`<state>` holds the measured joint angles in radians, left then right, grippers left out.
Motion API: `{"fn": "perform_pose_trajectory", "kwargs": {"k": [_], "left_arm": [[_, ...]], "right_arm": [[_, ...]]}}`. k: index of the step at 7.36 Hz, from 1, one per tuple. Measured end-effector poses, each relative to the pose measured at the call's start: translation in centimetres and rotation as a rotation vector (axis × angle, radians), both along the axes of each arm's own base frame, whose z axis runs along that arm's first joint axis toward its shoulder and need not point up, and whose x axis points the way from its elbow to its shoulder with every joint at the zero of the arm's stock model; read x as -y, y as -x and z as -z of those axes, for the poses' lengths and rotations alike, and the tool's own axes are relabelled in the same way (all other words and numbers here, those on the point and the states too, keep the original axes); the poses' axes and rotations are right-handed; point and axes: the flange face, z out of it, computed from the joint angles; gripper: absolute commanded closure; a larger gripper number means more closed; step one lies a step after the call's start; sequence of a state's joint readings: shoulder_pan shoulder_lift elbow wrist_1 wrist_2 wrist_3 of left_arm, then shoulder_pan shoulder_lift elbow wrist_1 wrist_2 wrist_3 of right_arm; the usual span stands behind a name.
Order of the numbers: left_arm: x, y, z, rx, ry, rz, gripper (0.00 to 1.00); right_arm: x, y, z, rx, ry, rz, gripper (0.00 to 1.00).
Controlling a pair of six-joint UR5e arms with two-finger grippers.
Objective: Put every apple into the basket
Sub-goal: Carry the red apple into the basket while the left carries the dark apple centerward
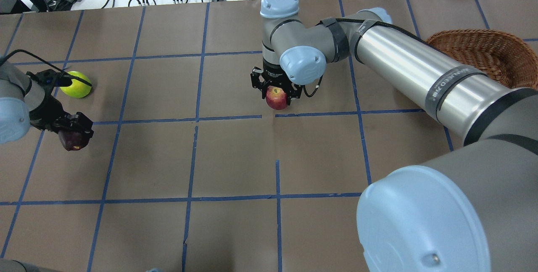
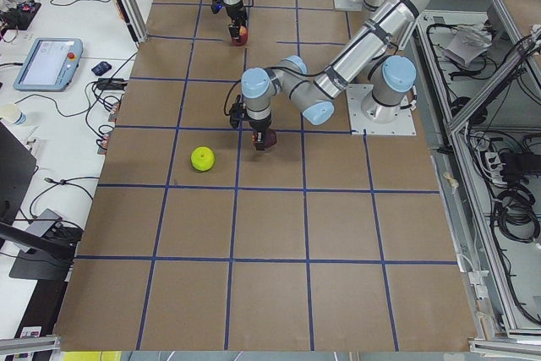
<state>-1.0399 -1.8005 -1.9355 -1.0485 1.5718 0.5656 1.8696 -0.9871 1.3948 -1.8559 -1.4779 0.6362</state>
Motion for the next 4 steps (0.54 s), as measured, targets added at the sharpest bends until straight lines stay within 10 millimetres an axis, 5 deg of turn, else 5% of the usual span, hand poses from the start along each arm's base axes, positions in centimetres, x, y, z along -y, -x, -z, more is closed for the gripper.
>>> {"fn": "perform_pose_trajectory", "kwargs": {"k": [2,4], "left_arm": [[3.5,10.8,-1.0,-0.100,0.017,-0.140,1.00],[5.2,26.3,-1.1,-0.137,0.061,-0.243,1.00]], "right_arm": [[2.3,12.0,-7.7,-0.022,-0.063,0.026,1.00],[3.5,27.7,-11.0,-0.087,-0.082,-0.056,1.00]]}}
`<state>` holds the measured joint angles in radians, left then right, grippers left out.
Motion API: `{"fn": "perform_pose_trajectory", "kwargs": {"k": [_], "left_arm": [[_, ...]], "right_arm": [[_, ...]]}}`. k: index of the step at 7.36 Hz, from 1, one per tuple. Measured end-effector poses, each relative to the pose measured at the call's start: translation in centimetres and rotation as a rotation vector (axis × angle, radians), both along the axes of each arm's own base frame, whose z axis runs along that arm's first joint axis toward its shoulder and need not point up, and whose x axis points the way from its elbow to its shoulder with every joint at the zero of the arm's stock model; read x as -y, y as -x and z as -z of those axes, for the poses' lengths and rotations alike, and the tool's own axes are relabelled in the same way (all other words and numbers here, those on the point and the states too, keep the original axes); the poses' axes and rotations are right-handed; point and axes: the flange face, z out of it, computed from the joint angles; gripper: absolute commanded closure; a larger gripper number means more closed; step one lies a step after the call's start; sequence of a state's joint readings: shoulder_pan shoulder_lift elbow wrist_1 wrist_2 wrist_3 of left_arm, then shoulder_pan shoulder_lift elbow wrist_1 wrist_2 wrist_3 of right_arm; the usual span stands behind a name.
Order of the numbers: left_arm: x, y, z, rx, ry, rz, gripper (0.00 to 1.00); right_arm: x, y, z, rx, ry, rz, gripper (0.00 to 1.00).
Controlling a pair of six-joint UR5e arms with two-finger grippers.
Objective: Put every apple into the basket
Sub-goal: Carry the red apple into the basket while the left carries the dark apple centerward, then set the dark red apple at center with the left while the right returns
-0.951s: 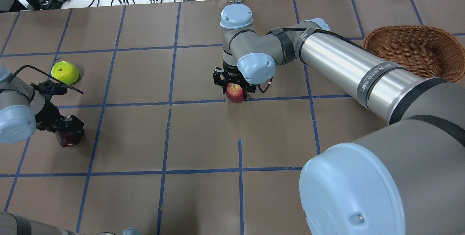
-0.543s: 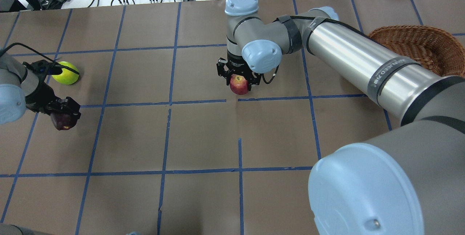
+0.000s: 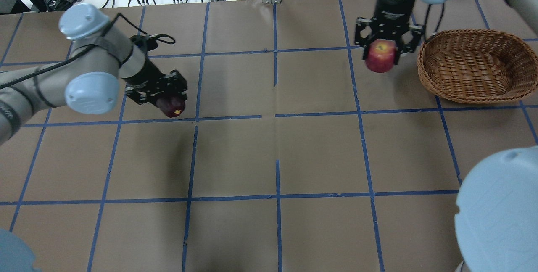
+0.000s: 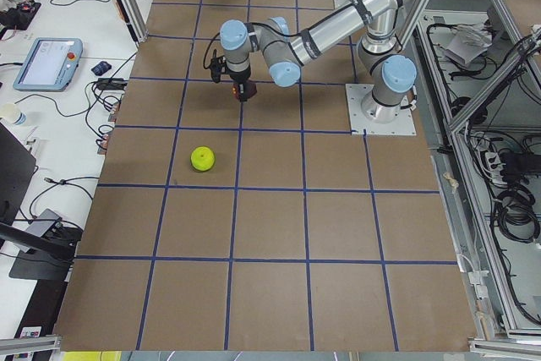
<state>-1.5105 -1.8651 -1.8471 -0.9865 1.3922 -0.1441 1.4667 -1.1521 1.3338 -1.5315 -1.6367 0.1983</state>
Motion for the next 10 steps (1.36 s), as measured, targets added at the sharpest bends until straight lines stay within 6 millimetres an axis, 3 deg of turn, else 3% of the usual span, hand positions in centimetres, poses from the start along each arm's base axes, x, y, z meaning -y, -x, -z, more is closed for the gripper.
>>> {"fn": "perform_pose_trajectory", "kwargs": {"k": [1,2,4,5,6,7,8,9,10], "left_arm": [[0.0,6.3,0.6,-0.024,0.029,-0.021,1.00],[0.0,10.8,1.1,-0.053,0.062,-0.048,1.00],[-0.7,16.7,2.9,-0.080,0.081,-0.069,1.00],[-1.1,18.7,3.9,-0.079,0.078,-0.056,0.42],[-1.0,19.8,4.7,-0.080,0.076,-0.049,0.00],[-0.7,20.5,5.8,-0.081,0.070,-0.051,0.00],[-0.4,20.9,6.7,-0.084,0.068,-0.051,0.00],[0.1,21.0,6.6,-0.081,0.088,-0.032,0.00],[1.4,20.0,4.8,-0.066,0.129,-0.005,0.00]], "right_arm": [[0.3,6.8,0.1,-0.013,-0.012,-0.066,1.00],[0.7,12.1,0.8,-0.019,-0.010,-0.136,1.00],[2.5,22.3,4.8,-0.066,0.036,-0.270,1.00],[2.9,26.7,6.9,-0.077,0.055,-0.344,1.00],[3.2,29.7,8.3,-0.089,0.072,-0.404,1.00],[3.5,31.3,9.5,-0.103,0.086,-0.435,1.00],[4.0,32.2,11.2,-0.115,0.097,-0.447,0.72],[4.2,32.9,12.6,-0.123,0.102,-0.449,0.26],[4.1,33.6,13.6,-0.121,0.098,-0.443,0.00]]}}
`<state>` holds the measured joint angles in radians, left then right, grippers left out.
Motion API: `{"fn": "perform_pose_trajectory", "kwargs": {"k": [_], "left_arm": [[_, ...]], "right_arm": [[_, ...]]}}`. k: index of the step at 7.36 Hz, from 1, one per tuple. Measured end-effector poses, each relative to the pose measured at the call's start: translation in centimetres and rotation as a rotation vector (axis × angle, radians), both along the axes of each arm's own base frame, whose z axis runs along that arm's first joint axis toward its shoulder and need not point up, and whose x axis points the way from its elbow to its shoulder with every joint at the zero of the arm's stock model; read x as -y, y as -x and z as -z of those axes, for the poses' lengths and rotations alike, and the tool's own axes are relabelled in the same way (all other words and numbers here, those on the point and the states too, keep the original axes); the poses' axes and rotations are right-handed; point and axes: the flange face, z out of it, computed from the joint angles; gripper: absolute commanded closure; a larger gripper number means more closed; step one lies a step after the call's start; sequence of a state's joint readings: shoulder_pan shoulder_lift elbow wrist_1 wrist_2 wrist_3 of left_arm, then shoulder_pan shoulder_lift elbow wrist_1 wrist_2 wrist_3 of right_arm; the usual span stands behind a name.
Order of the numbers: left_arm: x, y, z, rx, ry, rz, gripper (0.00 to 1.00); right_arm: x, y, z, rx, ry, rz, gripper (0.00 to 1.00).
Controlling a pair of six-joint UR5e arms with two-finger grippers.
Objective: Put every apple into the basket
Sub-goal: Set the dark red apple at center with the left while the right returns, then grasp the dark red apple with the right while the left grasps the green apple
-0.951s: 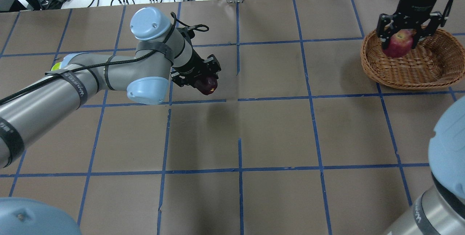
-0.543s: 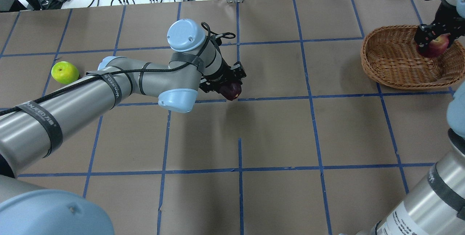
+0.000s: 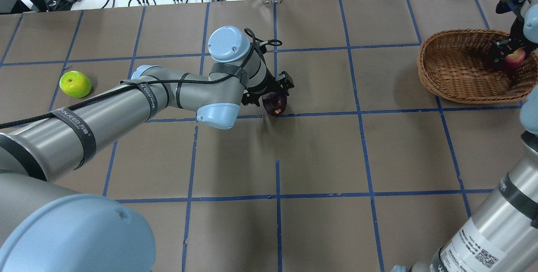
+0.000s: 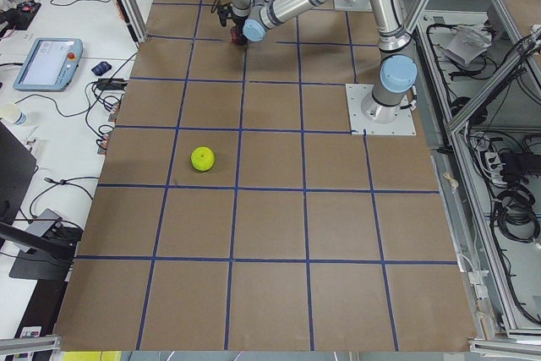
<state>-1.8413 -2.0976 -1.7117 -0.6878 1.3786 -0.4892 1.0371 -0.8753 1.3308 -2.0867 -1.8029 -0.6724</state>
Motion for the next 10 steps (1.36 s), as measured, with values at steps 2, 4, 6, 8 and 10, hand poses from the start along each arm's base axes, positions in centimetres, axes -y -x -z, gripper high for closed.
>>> {"fn": "perform_pose_trajectory", "kwargs": {"k": [2,4,6,8,10], "left_arm": [[4.8,-7.8,-7.0,0.024,-0.003,-0.020,0.00],[7.3,-19.6,-12.4,0.114,-0.085,0.050,0.00],[9.0,-33.6,-12.8,0.294,-0.101,0.211,0.00],[8.4,-47.3,-10.4,0.339,-0.126,0.305,0.00],[7.9,-53.3,-6.7,0.320,-0.129,0.338,0.00]], "right_arm": [[-0.7,0.6,0.2,0.023,-0.035,0.011,0.00],[-1.8,0.0,-2.1,0.065,-0.098,0.019,0.00],[-3.4,-3.5,-6.9,0.123,-0.149,0.004,0.00],[-3.7,-13.4,-12.3,0.213,-0.144,-0.022,0.00],[-4.2,-25.6,-15.8,0.216,-0.129,-0.028,0.00]]}}
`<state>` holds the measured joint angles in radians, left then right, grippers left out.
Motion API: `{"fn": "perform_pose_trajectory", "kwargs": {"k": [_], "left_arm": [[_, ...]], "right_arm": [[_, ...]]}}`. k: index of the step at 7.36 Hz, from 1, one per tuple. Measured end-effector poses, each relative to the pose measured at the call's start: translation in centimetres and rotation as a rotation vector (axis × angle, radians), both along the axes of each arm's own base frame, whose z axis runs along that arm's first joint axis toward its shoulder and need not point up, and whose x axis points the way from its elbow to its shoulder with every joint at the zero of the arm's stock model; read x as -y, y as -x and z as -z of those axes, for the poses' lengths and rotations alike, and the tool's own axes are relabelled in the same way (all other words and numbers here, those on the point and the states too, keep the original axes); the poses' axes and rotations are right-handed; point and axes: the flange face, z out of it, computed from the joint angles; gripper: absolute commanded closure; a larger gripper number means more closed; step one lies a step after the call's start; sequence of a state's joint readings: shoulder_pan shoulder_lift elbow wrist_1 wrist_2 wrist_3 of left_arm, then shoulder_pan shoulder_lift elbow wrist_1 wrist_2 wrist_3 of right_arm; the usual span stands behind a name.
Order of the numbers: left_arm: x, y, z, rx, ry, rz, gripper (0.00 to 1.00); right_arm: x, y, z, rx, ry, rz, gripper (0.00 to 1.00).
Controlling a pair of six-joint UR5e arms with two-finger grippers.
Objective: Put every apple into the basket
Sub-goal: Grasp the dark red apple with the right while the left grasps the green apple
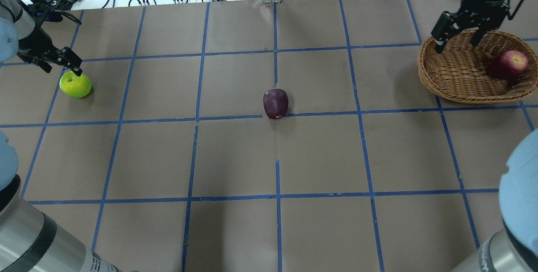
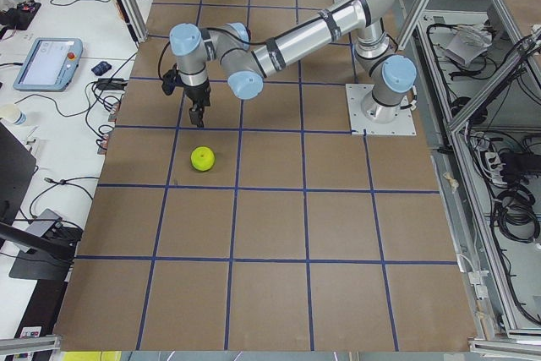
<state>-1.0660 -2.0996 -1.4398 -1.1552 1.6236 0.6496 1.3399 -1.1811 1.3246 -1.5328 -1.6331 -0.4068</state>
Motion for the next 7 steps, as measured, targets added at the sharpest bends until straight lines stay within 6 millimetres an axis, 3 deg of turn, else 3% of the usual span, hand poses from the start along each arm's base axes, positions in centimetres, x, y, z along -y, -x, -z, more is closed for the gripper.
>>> {"fn": "perform_pose_trajectory", "kwargs": {"k": [1,3,5,6,7], "left_arm": [[0.0,-1.2,2.0,-0.016,-0.009,0.012,0.00],[-0.1,-3.0,5.2,-0.048,-0.021,0.004,0.00],[-0.2,-4.8,7.1,-0.087,-0.015,-0.020,0.00],[-0.2,-5.1,7.5,-0.092,-0.009,-0.022,0.08],[-0.1,-5.1,7.8,-0.105,0.004,-0.023,0.08]], "right_arm": [[-0.6,-6.5,-0.8,-0.003,0.007,0.026,0.00],[-2.2,-19.1,-0.4,0.019,0.020,0.102,0.00],[-2.6,-27.5,2.1,0.042,0.066,0.096,0.00],[-2.3,-30.7,4.2,0.047,0.094,0.101,0.00],[-1.9,-33.5,6.7,0.047,0.122,0.145,0.00]]}}
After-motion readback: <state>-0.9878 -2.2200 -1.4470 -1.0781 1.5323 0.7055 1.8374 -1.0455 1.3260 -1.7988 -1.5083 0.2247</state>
